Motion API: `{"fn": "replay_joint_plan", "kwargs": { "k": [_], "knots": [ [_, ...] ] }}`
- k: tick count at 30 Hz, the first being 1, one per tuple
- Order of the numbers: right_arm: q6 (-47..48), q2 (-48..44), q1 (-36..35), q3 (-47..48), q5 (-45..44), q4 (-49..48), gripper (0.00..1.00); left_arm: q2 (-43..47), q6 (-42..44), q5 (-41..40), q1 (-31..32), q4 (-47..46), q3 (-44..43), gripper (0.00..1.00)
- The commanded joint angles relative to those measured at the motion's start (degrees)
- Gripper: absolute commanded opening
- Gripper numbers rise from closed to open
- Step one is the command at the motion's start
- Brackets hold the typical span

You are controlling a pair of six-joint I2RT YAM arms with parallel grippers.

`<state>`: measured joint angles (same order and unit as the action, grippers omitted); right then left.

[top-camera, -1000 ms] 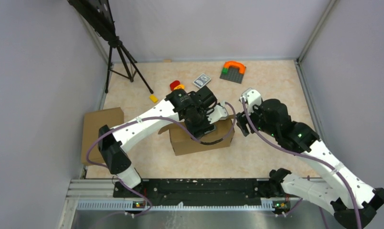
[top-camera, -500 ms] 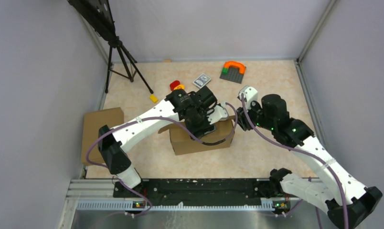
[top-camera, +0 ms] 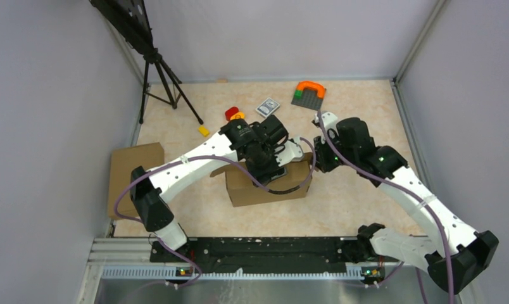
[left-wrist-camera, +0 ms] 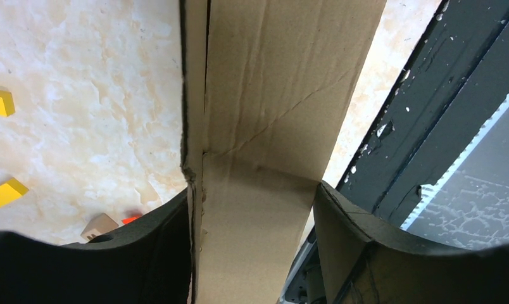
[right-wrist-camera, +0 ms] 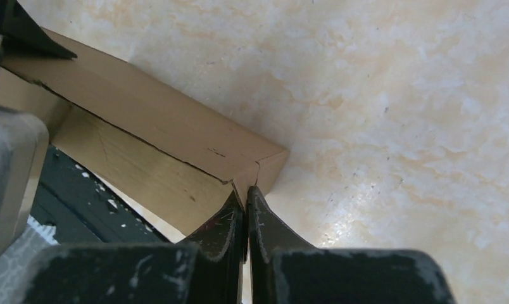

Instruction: Fold the paper box

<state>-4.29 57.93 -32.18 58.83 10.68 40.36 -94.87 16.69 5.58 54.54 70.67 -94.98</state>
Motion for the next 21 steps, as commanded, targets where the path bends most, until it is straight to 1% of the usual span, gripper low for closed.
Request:
{"fn": "replay_joint_plan", "kwargs": {
  "k": [1, 4, 10, 21],
  "knots": [
    [-9.08, 2.07, 0.62, 5.79, 1.06, 2.54, 0.00, 0.28, 0.06, 0.88, 0.12, 0.19, -0.46, 0.53],
    [-13.38, 4.53, 0.63, 8.23, 1.80, 5.28, 0.00, -0.38, -0.01, 0.82, 0.12, 0.40, -0.88, 0.53],
    [-17.81, 7.93, 0.63, 12.33, 1.83, 10.29, 0.00, -1.37, -0.50, 0.74, 0.12, 0.79, -1.64, 0.53],
    [-22.86, 2.06, -0.26, 5.43, -2.90, 5.25, 0.00, -3.50, -3.05, 0.43, 0.12, 1.89, -4.04, 0.53]
  ]
}}
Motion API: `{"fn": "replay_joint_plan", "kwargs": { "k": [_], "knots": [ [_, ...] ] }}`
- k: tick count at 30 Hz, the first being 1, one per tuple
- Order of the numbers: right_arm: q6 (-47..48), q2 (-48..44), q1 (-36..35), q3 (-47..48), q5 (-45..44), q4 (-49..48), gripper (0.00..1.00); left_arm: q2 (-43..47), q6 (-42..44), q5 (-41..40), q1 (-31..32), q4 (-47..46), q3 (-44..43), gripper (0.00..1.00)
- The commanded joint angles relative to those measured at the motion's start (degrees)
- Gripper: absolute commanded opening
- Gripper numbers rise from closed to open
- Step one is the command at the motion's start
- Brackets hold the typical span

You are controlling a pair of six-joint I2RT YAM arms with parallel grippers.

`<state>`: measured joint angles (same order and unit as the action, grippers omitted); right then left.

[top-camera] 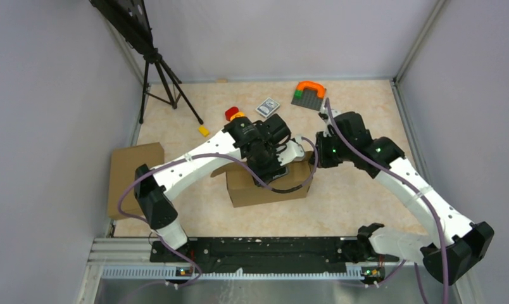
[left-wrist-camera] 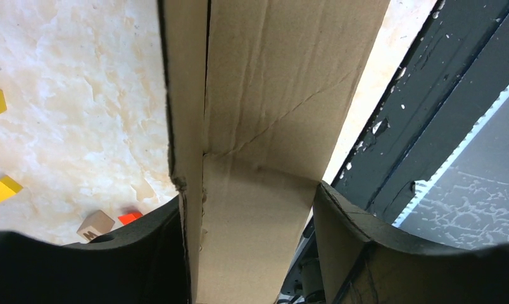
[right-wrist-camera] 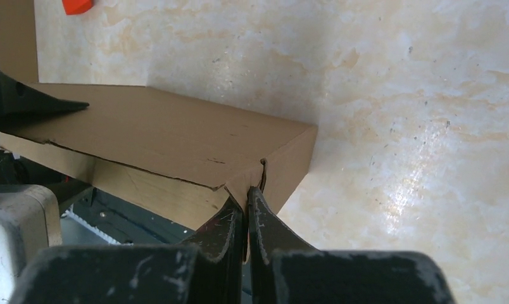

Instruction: Fold the paper box

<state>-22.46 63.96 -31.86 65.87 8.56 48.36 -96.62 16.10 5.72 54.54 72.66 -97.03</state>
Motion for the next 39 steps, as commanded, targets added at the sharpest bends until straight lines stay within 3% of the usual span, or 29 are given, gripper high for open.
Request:
{"fn": "replay_joint_plan", "kwargs": {
  "k": [1, 19, 27, 39],
  "knots": [
    [-5.17, -4.50, -0.91, -2.35, -1.28, -3.17, 0.00, -2.00, -2.90, 0.31, 0.12, -0.03, -2.22, 0.53],
    [-7.88, -10.50, -10.59, -9.71, -14.71, -7.29, 0.00, -3.93, -8.55, -0.33, 0.09, -0.12, -3.60, 0.53],
    [-4.37, -11.64, -10.68, -9.20, -15.97, -4.80, 0.00, -3.51, -8.71, -1.21, 0.08, 0.22, -3.67, 0.53],
    [-6.44, -13.49, -10.77, -11.87, -15.67, -7.13, 0.00, -3.47, -11.48, -2.36, 0.09, 0.08, -4.45, 0.52]
  ]
}}
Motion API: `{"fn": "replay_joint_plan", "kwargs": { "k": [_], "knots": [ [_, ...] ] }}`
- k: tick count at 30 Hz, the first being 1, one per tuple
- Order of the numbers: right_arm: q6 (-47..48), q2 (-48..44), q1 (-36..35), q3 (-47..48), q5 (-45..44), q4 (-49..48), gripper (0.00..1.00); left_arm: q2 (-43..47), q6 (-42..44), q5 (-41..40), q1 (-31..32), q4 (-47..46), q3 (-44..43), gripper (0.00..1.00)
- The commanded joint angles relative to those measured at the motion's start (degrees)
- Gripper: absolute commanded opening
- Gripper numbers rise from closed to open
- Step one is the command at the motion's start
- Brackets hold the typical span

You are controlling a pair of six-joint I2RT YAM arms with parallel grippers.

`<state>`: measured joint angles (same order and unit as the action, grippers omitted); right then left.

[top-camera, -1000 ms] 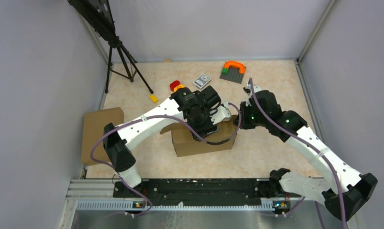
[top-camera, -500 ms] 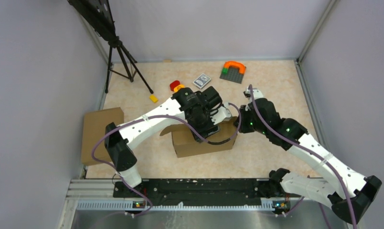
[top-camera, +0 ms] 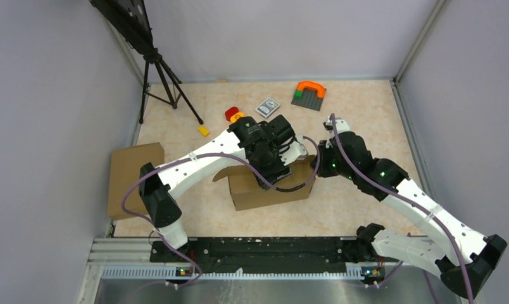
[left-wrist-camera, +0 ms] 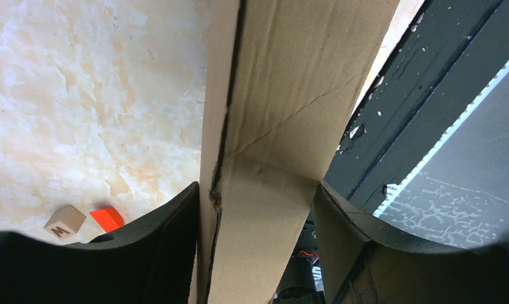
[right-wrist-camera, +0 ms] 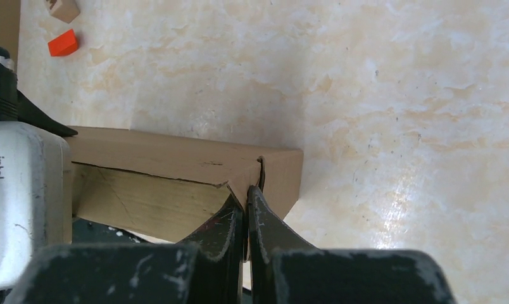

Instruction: Fold the paper box

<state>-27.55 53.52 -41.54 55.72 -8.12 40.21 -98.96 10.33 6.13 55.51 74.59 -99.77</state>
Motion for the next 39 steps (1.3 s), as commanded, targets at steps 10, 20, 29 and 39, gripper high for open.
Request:
{"fn": "replay_joint_plan", "kwargs": {
  "k": [10, 20, 29, 39],
  "knots": [
    [-0.93, -7.75, -1.37, -8.59, 0.88, -2.64, 0.03, -1.70, -8.04, -3.84, -0.84, -1.89, -2.32, 0.52],
    [1.66, -5.31, -1.45, -0.65, -4.72, 1.60, 0.29, -1.28, -4.67, -1.75, 0.51, -1.27, -2.41, 0.50],
    [3.86, -3.41, -1.38, 3.42, -4.20, -0.32, 0.34, -1.76, -3.69, -2.00, 1.04, -0.08, -3.49, 0.50],
    [3.07, -3.84, -1.35, -0.01, -3.05, -2.07, 0.00, -1.87, -3.55, -2.67, 1.08, 0.10, -3.85, 0.50]
  ]
}}
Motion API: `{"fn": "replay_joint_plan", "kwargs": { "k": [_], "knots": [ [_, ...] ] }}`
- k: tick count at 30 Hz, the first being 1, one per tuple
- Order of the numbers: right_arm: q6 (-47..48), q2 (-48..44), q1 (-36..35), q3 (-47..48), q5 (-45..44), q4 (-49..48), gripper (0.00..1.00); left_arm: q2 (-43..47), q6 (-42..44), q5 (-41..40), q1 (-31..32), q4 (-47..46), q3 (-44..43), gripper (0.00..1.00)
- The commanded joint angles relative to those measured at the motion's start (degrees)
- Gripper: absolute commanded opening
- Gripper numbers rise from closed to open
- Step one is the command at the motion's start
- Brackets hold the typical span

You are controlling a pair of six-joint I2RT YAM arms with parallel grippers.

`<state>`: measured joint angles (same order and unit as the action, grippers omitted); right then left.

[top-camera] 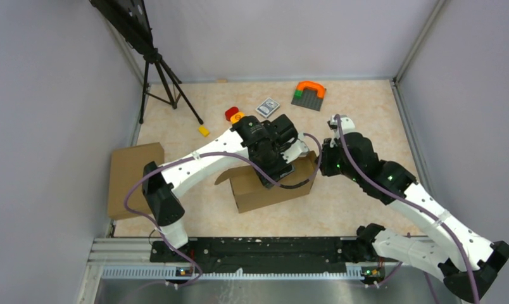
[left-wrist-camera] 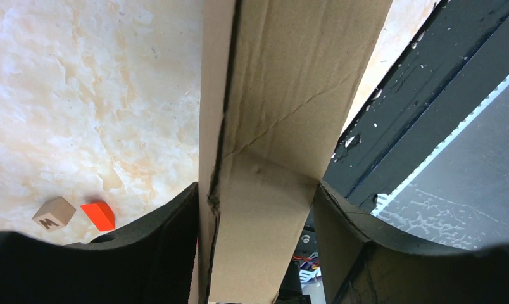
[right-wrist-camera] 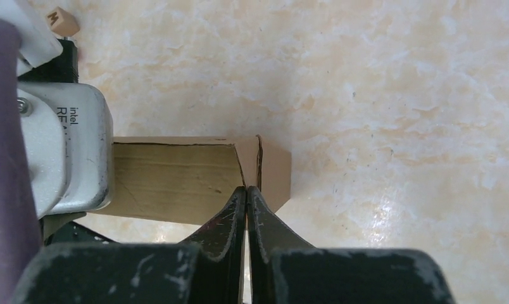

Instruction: Fold the paper box

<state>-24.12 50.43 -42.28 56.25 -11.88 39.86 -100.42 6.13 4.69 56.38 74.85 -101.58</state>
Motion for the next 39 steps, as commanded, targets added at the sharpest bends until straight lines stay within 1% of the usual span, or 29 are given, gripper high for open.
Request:
{"fn": "replay_joint_plan", "kwargs": {
  "k": [1, 6, 11, 12, 14, 17, 20, 23, 24, 27, 28, 30, 32, 35, 36, 39],
  "knots": [
    [-0.58, -1.19, -0.61, -1.30, 1.51, -1.83, 0.00, -0.48, 0.60, -1.41, 0.22, -0.15, -2.15, 0.50],
    [-0.84, -2.81, -0.60, -4.01, 5.90, -1.92, 0.00, -0.64, 0.48, -1.44, 0.19, -0.23, -2.31, 0.50],
    [-1.53, -4.02, -0.61, -5.07, 6.49, -1.09, 0.00, -0.52, 0.73, -1.32, 0.21, -0.08, -2.31, 0.50],
    [-1.50, -4.17, -0.60, -4.79, 6.10, -0.99, 0.04, -0.44, 1.04, -1.16, 0.29, -0.21, -2.31, 0.50],
    [-1.21, -4.26, -0.61, -3.41, 5.58, -0.28, 0.20, -0.31, 2.17, -0.84, 0.31, -0.47, -2.11, 0.50],
    [0.57, -4.91, -0.61, -1.10, 4.97, 1.37, 0.35, -0.30, 4.63, -1.18, 0.34, -0.82, -2.04, 0.50],
    [4.61, -7.16, -0.61, -0.76, 5.60, 2.47, 0.63, -0.39, 8.43, -1.21, 0.35, -1.08, -1.97, 0.50],
    [7.42, -10.46, -0.61, -0.91, 6.13, 3.15, 0.82, -0.10, 13.09, -0.54, 0.31, -2.25, -1.32, 0.53],
    [7.82, -11.52, -0.61, -1.10, 6.38, 3.07, 0.85, -0.04, 14.70, -0.10, 0.31, -2.57, -1.01, 0.54],
    [8.08, -13.59, -0.61, -1.40, 7.48, 2.57, 0.86, 0.04, 19.79, 0.59, 0.29, -3.32, -0.94, 0.55],
    [7.93, -14.01, -0.61, -1.53, 7.33, 2.63, 0.86, 0.19, 21.02, 0.59, 0.23, -4.05, -0.80, 0.59],
    [7.68, -14.22, -0.61, -1.41, 7.56, 2.89, 0.86, 0.16, 22.41, 0.32, 0.15, -5.38, -1.26, 0.75],
    [7.41, -14.41, -0.62, -1.45, 7.84, 3.01, 0.86, -0.34, 22.95, 0.13, 0.18, -5.09, -2.93, 0.83],
    [7.39, -15.92, -0.61, -1.73, 7.68, 2.55, 0.86, -1.43, 23.39, -1.00, 0.18, -3.18, -5.92, 0.91],
    [7.72, -16.44, -0.67, -1.83, 8.23, 2.19, 0.86, -1.75, 23.41, -1.34, 0.19, -2.56, -6.74, 0.98],
    [9.58, -16.95, -0.66, -1.74, 10.79, 1.40, 0.87, -1.35, 23.53, -1.94, 0.28, -1.41, -8.07, 0.99]
  ]
}}
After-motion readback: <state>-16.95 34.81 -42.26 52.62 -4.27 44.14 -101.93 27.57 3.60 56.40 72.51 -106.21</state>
